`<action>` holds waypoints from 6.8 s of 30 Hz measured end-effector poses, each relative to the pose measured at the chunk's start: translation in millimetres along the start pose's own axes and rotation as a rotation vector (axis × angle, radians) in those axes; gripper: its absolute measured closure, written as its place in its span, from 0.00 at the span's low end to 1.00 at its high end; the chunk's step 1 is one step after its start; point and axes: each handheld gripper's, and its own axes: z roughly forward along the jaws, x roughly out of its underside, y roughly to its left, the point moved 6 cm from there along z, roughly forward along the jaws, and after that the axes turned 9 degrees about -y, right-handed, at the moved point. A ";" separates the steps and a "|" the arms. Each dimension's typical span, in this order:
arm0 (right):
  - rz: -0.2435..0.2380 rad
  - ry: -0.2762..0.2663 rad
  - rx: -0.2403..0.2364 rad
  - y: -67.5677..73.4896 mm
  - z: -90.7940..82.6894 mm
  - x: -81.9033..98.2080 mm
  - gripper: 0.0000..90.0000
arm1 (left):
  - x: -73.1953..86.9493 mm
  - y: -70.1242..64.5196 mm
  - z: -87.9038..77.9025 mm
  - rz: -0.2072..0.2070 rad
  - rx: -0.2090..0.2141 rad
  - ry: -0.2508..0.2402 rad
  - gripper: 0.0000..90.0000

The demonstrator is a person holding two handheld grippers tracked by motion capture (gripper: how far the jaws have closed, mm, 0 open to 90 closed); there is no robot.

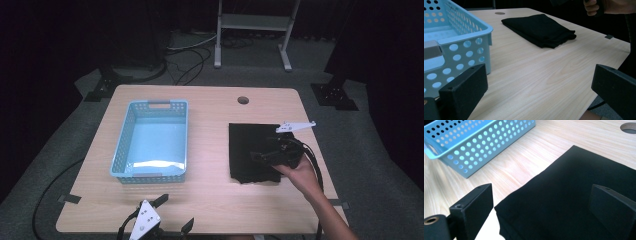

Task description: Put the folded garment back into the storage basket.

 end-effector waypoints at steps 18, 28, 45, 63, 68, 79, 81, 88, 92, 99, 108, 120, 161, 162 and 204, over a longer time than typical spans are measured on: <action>0.011 0.018 0.017 -5.4 8.1 -25.7 0.06 | -1.4 -0.1 -0.7 -0.013 0.003 -0.010 0.00; 0.029 0.037 0.062 -19.9 15.2 -32.2 0.06 | -1.7 -0.4 -0.6 -0.015 0.005 -0.011 0.00; 0.048 0.183 0.116 -37.1 44.7 -3.7 0.10 | -1.5 -3.6 -0.3 -0.015 0.023 -0.014 0.00; 0.041 0.274 0.199 -53.1 57.4 22.9 0.17 | -0.2 -4.0 0.6 -0.016 0.022 -0.010 0.00; -0.018 0.298 0.245 -52.8 65.4 33.7 0.19 | -0.7 -3.1 0.0 -0.019 0.022 -0.015 0.00; -0.071 0.279 0.286 -48.3 66.3 37.1 0.24 | -0.1 -3.1 0.8 -0.029 0.021 -0.013 0.00; -0.073 0.279 0.281 -47.5 66.4 36.9 0.26 | 0.1 -2.8 1.0 -0.031 0.021 -0.012 0.00; -0.088 0.278 0.269 -45.6 65.9 36.3 0.32 | 0.7 -2.2 1.7 -0.034 0.020 -0.009 0.00; -0.089 0.272 0.265 -45.2 65.8 36.4 0.34 | 1.0 -2.5 1.9 -0.032 0.022 -0.007 0.00; -0.097 0.268 0.262 -42.6 65.9 35.9 0.41 | 0.7 -0.9 1.5 -0.037 0.017 -0.012 0.00; -0.115 0.264 0.255 -36.7 67.1 34.6 0.59 | 0.0 1.1 0.6 -0.043 0.012 -0.017 0.00; -0.133 0.219 0.255 -33.6 67.1 36.5 0.72 | -0.5 2.7 -0.2 -0.044 0.008 -0.019 0.00; 0.059 0.103 0.228 -33.9 53.6 27.5 0.89 | -2.3 4.6 -2.1 -0.051 0.000 -0.032 0.00; 0.066 0.095 0.219 -33.2 52.7 26.5 0.89 | -2.3 4.9 -2.0 -0.051 0.000 -0.030 0.00; 0.342 -0.225 0.035 -3.3 -1.6 -13.2 0.89 | -3.2 -0.3 -1.6 -0.040 0.011 -0.032 0.00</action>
